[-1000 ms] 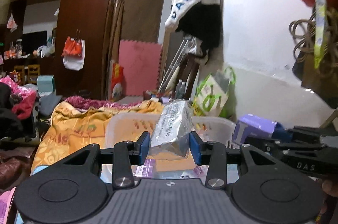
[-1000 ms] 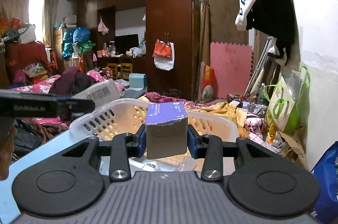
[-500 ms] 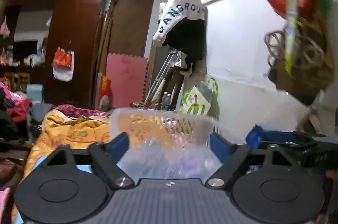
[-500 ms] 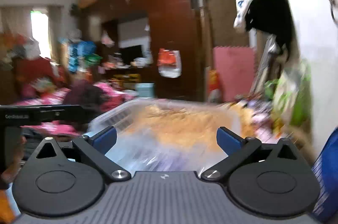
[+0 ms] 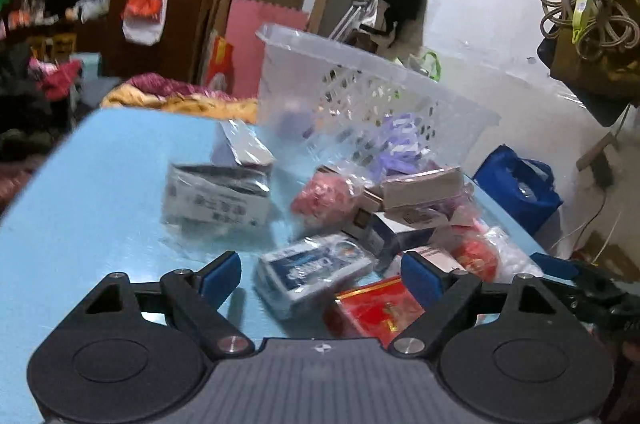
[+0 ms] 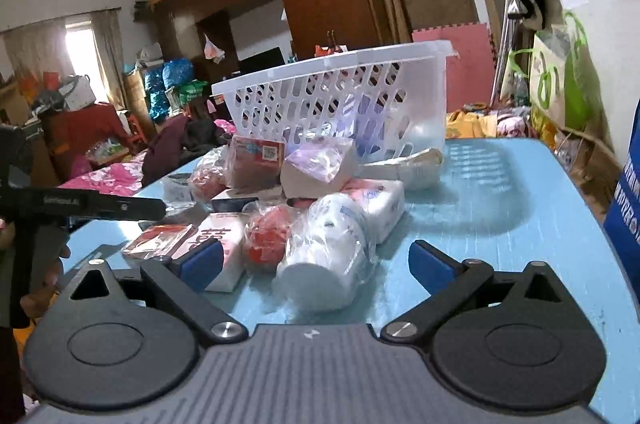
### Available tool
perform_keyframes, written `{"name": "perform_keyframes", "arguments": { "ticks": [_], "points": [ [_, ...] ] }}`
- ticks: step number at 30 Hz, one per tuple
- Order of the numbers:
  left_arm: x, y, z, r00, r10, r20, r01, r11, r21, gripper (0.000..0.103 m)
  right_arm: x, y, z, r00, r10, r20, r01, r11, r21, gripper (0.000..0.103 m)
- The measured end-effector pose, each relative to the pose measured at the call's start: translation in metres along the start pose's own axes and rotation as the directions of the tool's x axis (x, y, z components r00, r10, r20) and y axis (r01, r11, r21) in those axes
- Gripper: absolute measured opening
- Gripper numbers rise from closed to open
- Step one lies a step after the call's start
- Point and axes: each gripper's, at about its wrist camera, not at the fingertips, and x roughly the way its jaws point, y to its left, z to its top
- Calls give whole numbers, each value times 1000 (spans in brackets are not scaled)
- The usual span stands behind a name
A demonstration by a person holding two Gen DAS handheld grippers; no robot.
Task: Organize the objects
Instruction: 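Grasp the blue-labelled box with the left gripper while the right grasps the white cup sleeve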
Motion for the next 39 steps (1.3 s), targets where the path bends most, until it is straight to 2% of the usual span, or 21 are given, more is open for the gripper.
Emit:
{"name": "perform_keyframes", "arguments": {
  "ticks": [4,6,7,8,9,10,16,19,23,28,39],
  "points": [
    [7,-12,-9,999,51,-6,-50,998,33,90,9,1,-6,999,-17,-33,16,1000,-10,91],
    [7,-16,-10,999,52,-2,-52,998,36,89,9,5,-14,999,-27,-40,26,999,-19,79],
    [7,-16,-11,998,55,0,-55,998,34,80,9,5,-16,999,-33,-41,32,999,-21,73],
    [5,-17,-12,999,52,12,-53,998,37,75,8,5,-17,998,-44,-40,43,999,-25,66],
    [5,-16,-11,999,42,18,-42,998,41,74,6,6,-19,998,-55,-37,54,998,-32,58],
    [5,-16,-12,999,37,19,-38,998,43,73,4,6,-21,998,-60,-34,59,998,-38,55],
    [-6,-22,-16,995,10,100,-19,996,85,73,-4,7,-23,998,-61,-16,60,997,-56,53],
    [-14,-22,-21,987,-7,161,-9,995,99,73,-10,7,-25,997,-75,-1,75,995,-70,53],
    [-24,-23,-29,975,15,222,-44,991,127,73,-18,1,-25,996,-83,15,84,993,-78,53],
    [-31,-25,-35,972,15,236,-56,984,169,73,-22,-7,-23,996,-86,36,88,993,-83,53],
    [-40,-26,-36,967,-1,254,-43,985,169,73,-31,-8,-19,994,-86,67,92,991,-92,52]
  ]
}}
